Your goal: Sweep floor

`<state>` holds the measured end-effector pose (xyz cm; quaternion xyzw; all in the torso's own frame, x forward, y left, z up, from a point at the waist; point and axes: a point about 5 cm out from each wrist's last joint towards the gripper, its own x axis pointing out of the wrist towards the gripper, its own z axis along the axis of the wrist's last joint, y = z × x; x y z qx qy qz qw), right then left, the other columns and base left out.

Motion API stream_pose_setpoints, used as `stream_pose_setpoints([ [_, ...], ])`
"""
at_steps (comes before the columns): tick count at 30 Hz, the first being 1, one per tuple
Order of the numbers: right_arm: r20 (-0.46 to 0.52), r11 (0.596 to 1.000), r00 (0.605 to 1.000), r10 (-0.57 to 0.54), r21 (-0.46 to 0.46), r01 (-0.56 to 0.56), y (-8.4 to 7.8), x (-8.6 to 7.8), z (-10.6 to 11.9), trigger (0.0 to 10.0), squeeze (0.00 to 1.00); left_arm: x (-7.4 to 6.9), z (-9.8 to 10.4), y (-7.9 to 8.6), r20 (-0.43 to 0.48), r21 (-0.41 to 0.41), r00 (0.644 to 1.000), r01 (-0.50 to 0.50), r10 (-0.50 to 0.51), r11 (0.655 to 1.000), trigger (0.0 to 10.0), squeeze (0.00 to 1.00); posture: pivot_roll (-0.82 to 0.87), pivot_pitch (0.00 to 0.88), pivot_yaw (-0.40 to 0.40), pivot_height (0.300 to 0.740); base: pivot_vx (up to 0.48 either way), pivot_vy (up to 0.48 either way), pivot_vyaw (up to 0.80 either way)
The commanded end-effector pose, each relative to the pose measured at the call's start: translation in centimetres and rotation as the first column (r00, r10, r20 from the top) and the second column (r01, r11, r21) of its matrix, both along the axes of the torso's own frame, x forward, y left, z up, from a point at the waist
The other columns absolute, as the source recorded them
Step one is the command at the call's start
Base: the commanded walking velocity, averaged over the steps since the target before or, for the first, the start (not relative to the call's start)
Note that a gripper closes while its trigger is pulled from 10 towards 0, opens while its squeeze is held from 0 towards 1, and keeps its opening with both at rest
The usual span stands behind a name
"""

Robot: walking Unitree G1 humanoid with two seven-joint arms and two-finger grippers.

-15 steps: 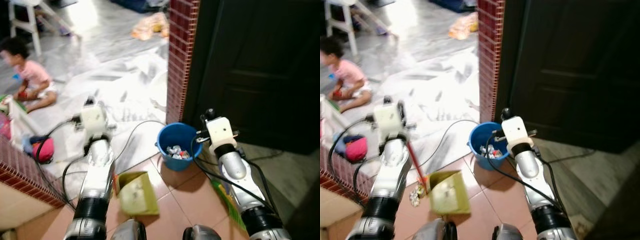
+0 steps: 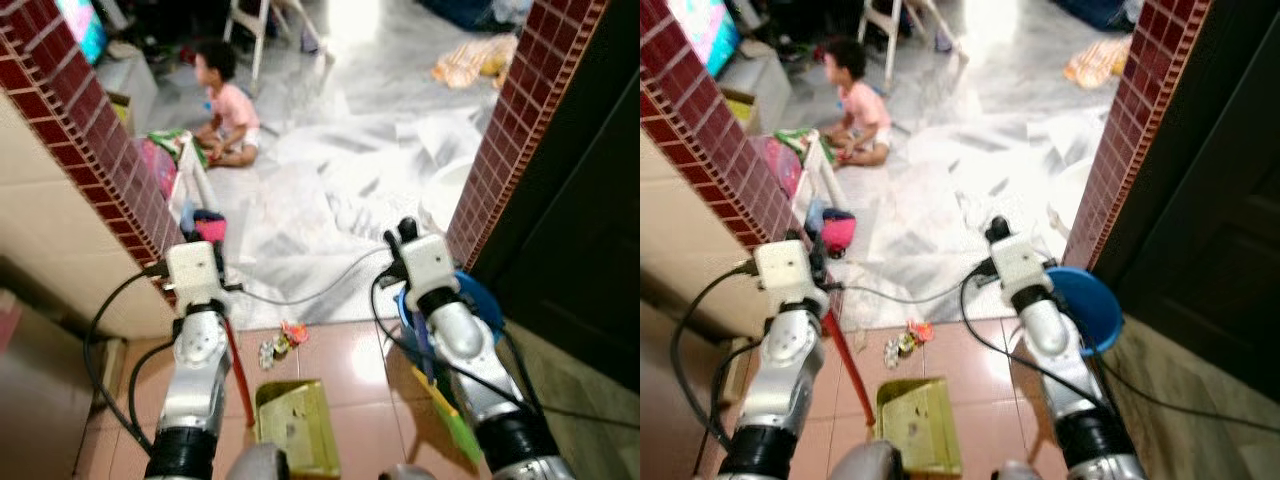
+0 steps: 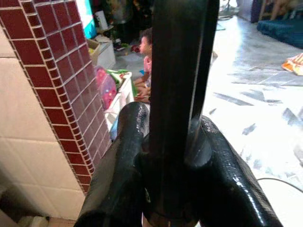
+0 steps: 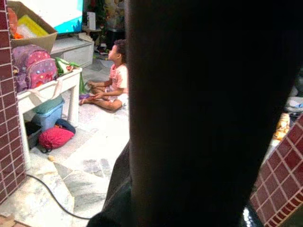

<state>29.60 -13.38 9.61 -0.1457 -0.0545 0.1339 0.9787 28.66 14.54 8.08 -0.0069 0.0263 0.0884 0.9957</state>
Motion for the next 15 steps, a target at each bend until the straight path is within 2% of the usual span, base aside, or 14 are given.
stream_pose_setpoints([
  [1, 0.057, 0.999, 0.998, 0.033, 0.011, -0.033, 0.7, 0.5, 1.4, 10.0, 0.00, 0.2, 1.0, 0.4, 0.035, 0.004, 0.999, -0.009, 0.009, 1.000, 10.0, 0.00, -0.07, 0.000, 0.055, 0.740, 0.000, 0.000, 0.00],
  [4, 0.061, 0.996, 0.996, 0.058, 0.057, -0.062, 1.2, 0.9, 2.2, 10.0, 0.00, 0.4, 1.8, 1.0, 0.075, 0.041, 0.995, -0.068, 0.065, 0.997, 10.0, 0.00, -0.06, 0.000, 0.048, 0.740, 0.000, 0.000, 0.00],
  [5, 0.078, 0.995, 0.995, 0.056, 0.080, -0.063, 1.3, 1.1, 2.8, 10.0, 0.00, 0.5, 1.9, 2.2, 0.093, 0.081, 0.985, -0.151, 0.143, 0.985, 10.0, 0.00, -0.06, 0.000, 0.047, 0.740, 0.000, 0.000, 0.00],
  [6, 0.093, 0.994, 0.994, 0.062, 0.082, -0.070, 1.4, 1.3, 3.1, 10.0, 0.00, 0.7, 1.8, 2.8, 0.092, 0.089, 0.979, -0.189, 0.181, 0.978, 10.0, 0.00, -0.06, 0.000, 0.046, 0.740, 0.000, 0.000, 0.80],
  [10, 0.105, 0.994, 0.993, 0.060, 0.087, -0.069, 1.5, 1.3, 3.4, 10.0, 0.00, 1.1, 1.6, 2.6, 0.059, 0.044, 0.991, -0.127, 0.124, 0.991, 10.0, 0.00, -0.06, 0.000, 0.046, 0.740, 0.000, 0.095, 0.80],
  [15, 0.122, 0.995, 0.992, 0.022, 0.094, -0.034, 1.1, 1.4, 3.7, 10.0, 0.00, 1.2, 1.5, 2.3, 0.053, 0.054, 0.991, -0.124, 0.121, 0.991, 10.0, 0.00, -0.06, 0.000, 0.049, 0.740, 0.000, 0.480, 0.00],
])
